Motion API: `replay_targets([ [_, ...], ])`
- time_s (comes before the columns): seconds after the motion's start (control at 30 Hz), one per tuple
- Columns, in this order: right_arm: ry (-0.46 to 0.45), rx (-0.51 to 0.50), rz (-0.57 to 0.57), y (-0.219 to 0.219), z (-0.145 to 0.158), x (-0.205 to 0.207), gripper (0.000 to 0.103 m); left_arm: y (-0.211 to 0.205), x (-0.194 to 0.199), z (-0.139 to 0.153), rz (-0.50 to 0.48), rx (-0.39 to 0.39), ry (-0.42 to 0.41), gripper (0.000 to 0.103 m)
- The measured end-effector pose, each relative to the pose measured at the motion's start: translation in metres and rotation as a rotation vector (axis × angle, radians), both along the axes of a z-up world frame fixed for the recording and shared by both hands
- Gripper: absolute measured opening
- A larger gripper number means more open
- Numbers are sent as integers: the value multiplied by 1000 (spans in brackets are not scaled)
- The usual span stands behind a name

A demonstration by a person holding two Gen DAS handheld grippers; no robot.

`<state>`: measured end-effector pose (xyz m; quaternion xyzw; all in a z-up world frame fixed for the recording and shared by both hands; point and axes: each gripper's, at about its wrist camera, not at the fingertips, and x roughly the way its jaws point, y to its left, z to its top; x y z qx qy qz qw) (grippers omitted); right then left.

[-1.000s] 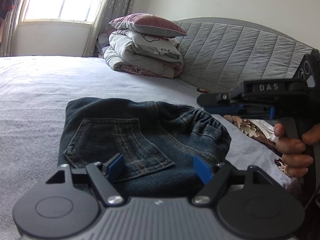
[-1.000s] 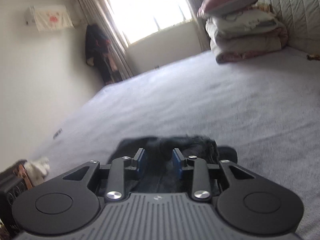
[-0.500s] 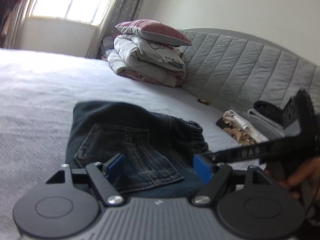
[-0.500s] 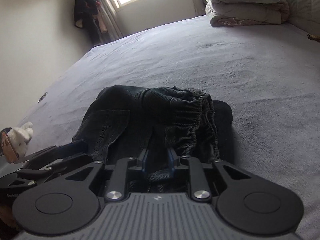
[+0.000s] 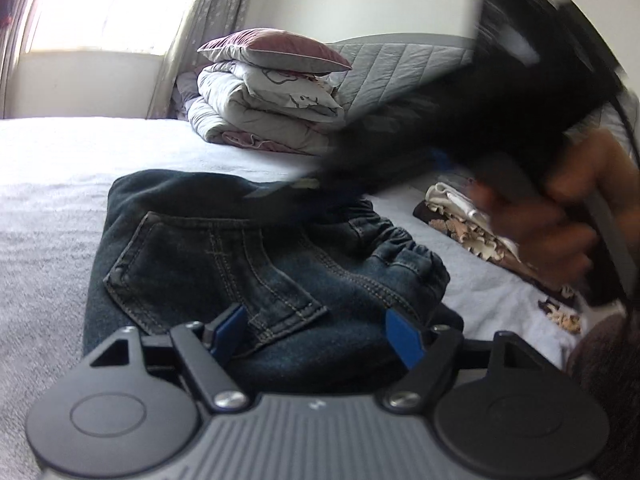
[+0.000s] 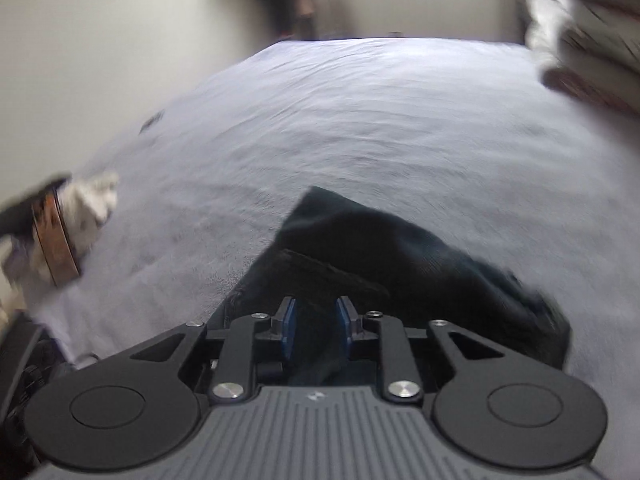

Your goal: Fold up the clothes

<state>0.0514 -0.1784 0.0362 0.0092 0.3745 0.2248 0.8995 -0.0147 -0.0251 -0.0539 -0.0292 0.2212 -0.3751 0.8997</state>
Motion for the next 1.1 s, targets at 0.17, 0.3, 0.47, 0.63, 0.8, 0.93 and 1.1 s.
replay_targets([
  [0.17,-48,-55,103,34,-9,30,24,0,0,-1,1,9,-14,77],
  [0.3,-67,-114,150,52,-21,50,24,1,0,-2,-3,3,-12,77],
  [0.47,-76,-144,171,56,-34,74,22,2,2,-3,-1,-3,-8,77],
  [0.63,-98,-155,175,63,-42,86,21,3,4,-3,-2,0,-8,77],
  [0.8,-114,-109,148,48,-27,72,25,5,8,2,-47,6,-8,83],
  [0.93,-163,-111,55,9,-7,37,31,12,16,15,-94,-4,-7,85],
  [1.1,-215,-54,-76,-48,3,-15,33,24,26,39,-94,27,-76,85],
])
